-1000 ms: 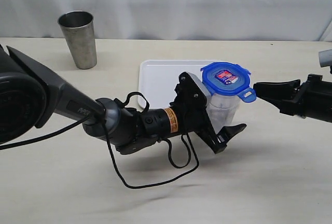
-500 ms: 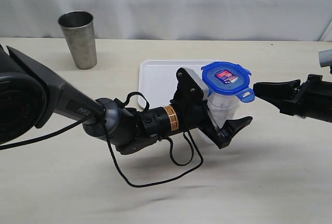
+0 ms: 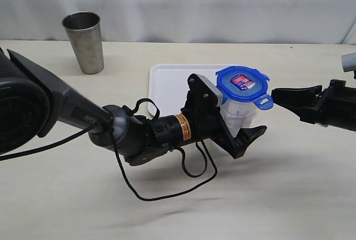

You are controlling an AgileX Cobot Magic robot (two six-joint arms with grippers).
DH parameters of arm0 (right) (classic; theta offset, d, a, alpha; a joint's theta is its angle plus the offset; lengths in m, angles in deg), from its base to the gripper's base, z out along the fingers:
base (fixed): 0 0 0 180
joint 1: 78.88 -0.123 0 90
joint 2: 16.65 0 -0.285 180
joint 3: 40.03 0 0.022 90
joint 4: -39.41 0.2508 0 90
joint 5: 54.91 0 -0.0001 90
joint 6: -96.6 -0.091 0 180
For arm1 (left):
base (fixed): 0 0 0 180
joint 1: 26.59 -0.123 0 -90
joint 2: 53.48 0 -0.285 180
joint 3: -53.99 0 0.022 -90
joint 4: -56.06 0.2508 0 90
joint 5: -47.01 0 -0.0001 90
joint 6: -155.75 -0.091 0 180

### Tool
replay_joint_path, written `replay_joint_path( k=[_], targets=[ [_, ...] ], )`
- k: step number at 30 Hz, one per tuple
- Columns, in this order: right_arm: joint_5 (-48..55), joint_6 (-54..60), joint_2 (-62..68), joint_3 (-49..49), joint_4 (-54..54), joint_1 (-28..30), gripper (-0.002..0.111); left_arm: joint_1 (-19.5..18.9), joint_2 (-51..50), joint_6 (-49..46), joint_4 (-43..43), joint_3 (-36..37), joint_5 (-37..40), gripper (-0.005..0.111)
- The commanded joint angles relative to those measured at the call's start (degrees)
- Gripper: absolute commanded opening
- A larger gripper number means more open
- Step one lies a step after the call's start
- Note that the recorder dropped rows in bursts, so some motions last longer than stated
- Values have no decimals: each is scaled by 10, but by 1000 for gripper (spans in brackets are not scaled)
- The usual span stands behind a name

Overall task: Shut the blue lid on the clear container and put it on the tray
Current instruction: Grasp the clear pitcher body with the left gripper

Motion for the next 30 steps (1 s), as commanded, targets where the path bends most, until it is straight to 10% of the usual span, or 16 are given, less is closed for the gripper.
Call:
replay_joint_path(
  k=[1, 8, 24, 30],
  targets=[
    [0, 0, -1, 1, 5, 1, 4, 2, 0, 5, -6, -3, -1, 105],
    [0, 0, -1, 1, 5, 1, 4, 2, 0, 4, -6, -3, -1, 98],
    [0, 0, -1, 1, 2, 1, 4, -2, 1, -3, -4, -3, 15, 0],
    [-2, 0, -1, 1, 2, 1, 4, -37, 2, 0, 79, -3, 6, 0]
  ],
)
